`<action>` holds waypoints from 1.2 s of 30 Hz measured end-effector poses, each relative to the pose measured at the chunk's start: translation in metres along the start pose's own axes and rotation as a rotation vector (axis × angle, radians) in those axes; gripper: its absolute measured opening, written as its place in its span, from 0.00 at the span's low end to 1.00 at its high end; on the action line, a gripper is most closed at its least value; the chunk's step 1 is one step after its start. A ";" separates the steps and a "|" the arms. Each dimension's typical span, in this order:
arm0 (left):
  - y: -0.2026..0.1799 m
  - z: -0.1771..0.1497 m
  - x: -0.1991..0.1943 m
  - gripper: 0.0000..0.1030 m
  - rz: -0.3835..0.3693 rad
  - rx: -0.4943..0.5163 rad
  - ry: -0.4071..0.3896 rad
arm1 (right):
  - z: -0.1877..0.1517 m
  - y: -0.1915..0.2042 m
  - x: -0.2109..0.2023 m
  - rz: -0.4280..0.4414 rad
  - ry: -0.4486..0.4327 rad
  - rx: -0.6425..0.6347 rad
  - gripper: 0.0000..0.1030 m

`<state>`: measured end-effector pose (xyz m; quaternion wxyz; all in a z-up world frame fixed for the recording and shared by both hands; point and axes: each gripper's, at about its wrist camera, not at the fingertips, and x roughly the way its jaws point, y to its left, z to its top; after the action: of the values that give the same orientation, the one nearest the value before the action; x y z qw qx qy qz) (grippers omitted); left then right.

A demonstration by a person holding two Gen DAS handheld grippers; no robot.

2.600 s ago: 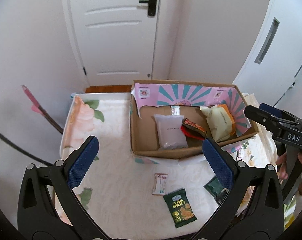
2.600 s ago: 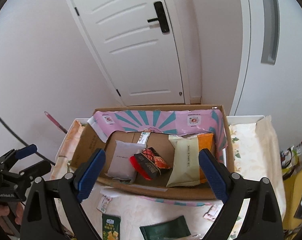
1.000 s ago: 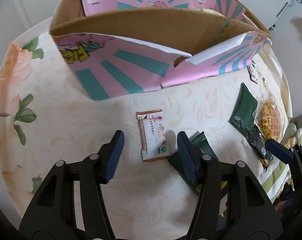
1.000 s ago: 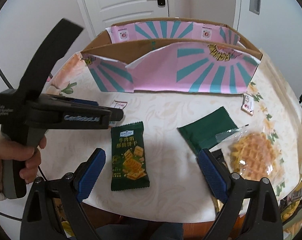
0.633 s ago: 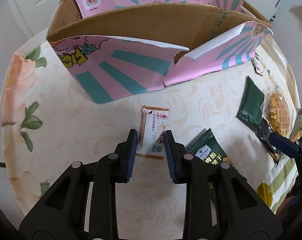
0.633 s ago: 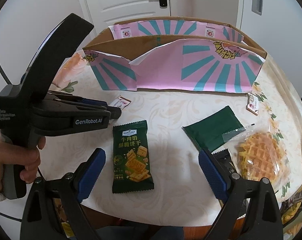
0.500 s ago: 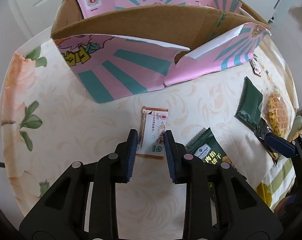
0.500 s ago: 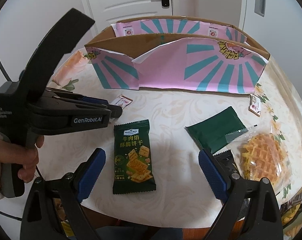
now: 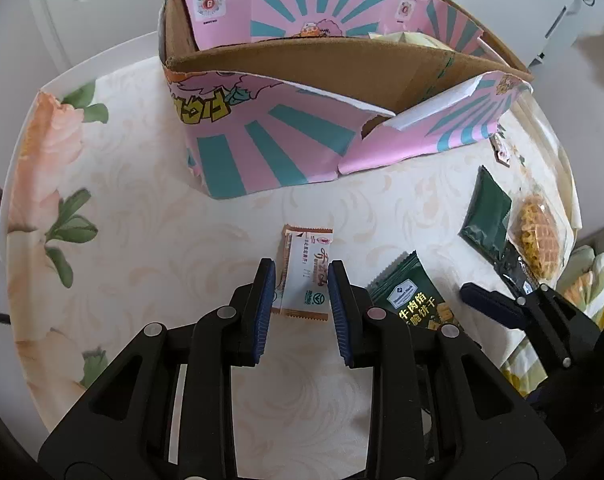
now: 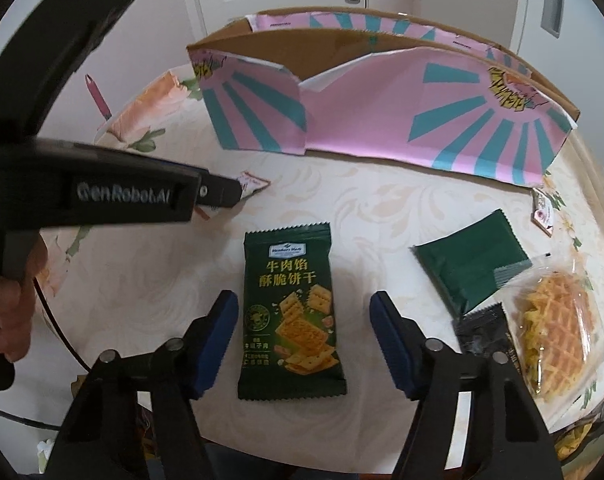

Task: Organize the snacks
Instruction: 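Grasp the green cracker packet with the right tool, then carry the white bar with the left tool while the right tool carries the cracker packet toward the box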

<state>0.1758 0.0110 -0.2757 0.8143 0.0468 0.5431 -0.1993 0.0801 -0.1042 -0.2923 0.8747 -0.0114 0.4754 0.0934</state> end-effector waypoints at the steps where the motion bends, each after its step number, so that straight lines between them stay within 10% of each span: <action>1: 0.001 0.000 0.000 0.24 -0.004 0.001 0.000 | -0.001 0.001 0.001 -0.003 0.002 -0.003 0.60; 12: -0.014 0.004 0.017 0.24 0.014 0.082 0.046 | 0.006 0.015 0.010 -0.033 0.007 -0.068 0.40; 36: -0.015 0.014 -0.020 0.21 -0.026 0.050 0.016 | 0.021 -0.014 -0.026 -0.005 -0.036 0.009 0.39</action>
<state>0.1759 -0.0017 -0.2500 0.8058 0.0617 0.5450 -0.2232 0.0863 -0.1195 -0.2595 0.8834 -0.0070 0.4599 0.0895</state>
